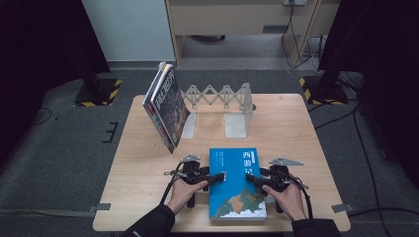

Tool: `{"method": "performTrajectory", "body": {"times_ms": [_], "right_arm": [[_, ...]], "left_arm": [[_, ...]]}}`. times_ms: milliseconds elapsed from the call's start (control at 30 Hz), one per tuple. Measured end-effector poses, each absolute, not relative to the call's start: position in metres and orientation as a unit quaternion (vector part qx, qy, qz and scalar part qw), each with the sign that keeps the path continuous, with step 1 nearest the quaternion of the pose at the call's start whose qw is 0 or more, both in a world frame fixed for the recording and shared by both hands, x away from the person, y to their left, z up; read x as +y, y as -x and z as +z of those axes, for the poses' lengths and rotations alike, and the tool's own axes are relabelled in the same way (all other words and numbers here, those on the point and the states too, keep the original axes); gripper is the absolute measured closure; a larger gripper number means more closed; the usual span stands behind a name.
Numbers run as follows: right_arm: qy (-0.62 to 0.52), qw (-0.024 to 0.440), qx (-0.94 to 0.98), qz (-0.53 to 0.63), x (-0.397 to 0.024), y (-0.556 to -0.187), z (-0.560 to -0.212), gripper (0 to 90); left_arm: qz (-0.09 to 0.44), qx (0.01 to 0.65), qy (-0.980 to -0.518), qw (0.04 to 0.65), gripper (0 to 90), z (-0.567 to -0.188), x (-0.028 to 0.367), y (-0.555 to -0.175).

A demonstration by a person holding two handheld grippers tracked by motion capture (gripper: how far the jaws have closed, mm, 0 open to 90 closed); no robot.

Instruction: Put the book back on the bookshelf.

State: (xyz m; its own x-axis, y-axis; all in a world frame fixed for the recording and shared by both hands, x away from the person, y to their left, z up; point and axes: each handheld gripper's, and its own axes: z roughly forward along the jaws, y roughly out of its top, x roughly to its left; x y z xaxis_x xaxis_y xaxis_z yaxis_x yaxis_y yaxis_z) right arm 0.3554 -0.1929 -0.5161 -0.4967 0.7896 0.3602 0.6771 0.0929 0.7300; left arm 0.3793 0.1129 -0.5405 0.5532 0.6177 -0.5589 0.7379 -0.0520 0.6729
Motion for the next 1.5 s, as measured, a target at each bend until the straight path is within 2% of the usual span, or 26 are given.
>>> {"method": "performTrajectory", "body": {"times_ms": [367,467,633,867,967,1033,1167,1500], "right_arm": [[-0.5,0.058,0.736,0.453,-0.193,-0.356,-0.517,30.5],[-0.498,0.054,0.735,0.456,-0.194,-0.356,-0.517,30.4],[-0.498,0.05,0.735,0.458,-0.194,-0.356,-0.518,30.2],[-0.506,0.039,0.726,0.465,-0.197,-0.356,-0.518,29.8],[-0.515,0.03,0.716,0.471,-0.198,-0.356,-0.518,29.8],[-0.511,0.041,0.723,0.464,-0.199,-0.356,-0.519,29.6],[-0.518,0.03,0.716,0.467,-0.2,-0.356,-0.519,29.6],[-0.512,0.034,0.722,0.464,-0.198,-0.357,-0.518,29.8]], "left_arm": [[-0.087,0.482,-0.727,0.48,25.8,-0.529,0.12,-0.381],[-0.104,0.484,-0.728,0.474,31.8,-0.526,0.124,-0.381],[-0.105,0.478,-0.737,0.465,33.6,-0.52,0.125,-0.378],[-0.112,0.473,-0.729,0.483,39.5,-0.513,0.129,-0.374],[-0.123,0.463,-0.713,0.512,41.3,-0.509,0.13,-0.374],[-0.119,0.448,-0.708,0.532,47.0,-0.503,0.126,-0.372],[-0.105,0.434,-0.731,0.516,44.6,-0.499,0.117,-0.372],[-0.125,0.437,-0.741,0.494,44.0,-0.502,0.108,-0.382]]}}
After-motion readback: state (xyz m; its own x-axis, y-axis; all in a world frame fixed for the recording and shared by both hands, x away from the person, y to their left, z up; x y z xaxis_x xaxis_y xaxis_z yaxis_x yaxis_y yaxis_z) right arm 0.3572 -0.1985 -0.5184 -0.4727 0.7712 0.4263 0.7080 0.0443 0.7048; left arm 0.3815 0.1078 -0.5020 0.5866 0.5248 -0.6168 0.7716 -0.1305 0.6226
